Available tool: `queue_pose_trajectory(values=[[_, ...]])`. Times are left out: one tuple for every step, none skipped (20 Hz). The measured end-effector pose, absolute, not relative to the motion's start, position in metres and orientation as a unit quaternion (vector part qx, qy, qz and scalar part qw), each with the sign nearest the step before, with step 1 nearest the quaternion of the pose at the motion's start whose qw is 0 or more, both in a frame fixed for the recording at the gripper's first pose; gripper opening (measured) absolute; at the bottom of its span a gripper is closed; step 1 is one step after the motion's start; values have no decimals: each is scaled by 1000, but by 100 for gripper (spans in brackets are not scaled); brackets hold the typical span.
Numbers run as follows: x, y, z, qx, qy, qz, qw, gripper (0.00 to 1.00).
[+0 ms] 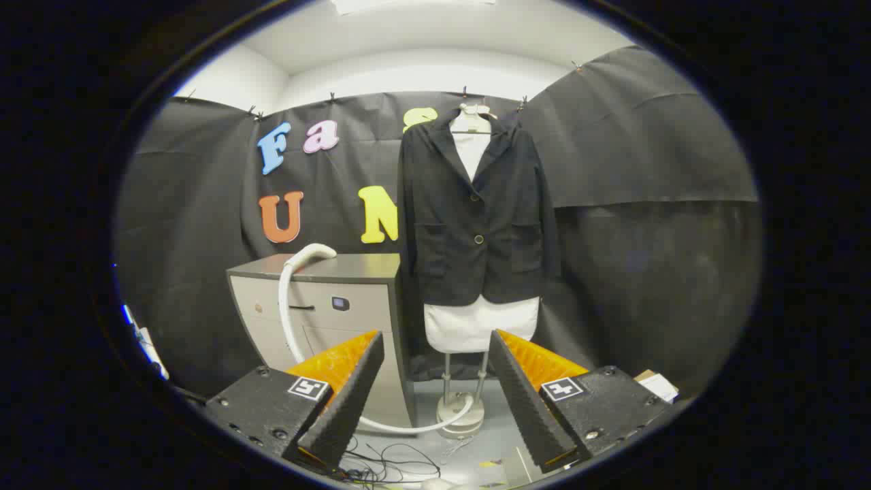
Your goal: Iron the clothes twice with a garment steamer, once on the left side and once on the right side.
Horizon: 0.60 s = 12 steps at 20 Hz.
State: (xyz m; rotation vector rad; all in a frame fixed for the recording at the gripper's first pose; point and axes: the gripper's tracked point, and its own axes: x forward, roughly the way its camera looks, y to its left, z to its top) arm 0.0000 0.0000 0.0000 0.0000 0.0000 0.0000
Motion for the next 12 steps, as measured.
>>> queue_pose_trajectory(values=[[1,1,-1,-1,1,-2,1000,99],[1,2,-2,0,3,-3,1000,99],[0,4,-3,1,4,-5,1000,99],[0,6,-4,5,8,-5,1000,99],[0,8,-5,8,10,-6,1000,99],[0,7,-6,9,12,-7,1000,99],[0,7,-7,8,13,-10,1000,99],[0,8,-7,7,12,-13,1000,99],[0,8,-6,8,12,-15,1000,99],[2,13,-8,9,13,-16,1000,99],[4,15,-8,9,16,-17,1000,99],[5,17,-8,10,17,-16,1000,99]])
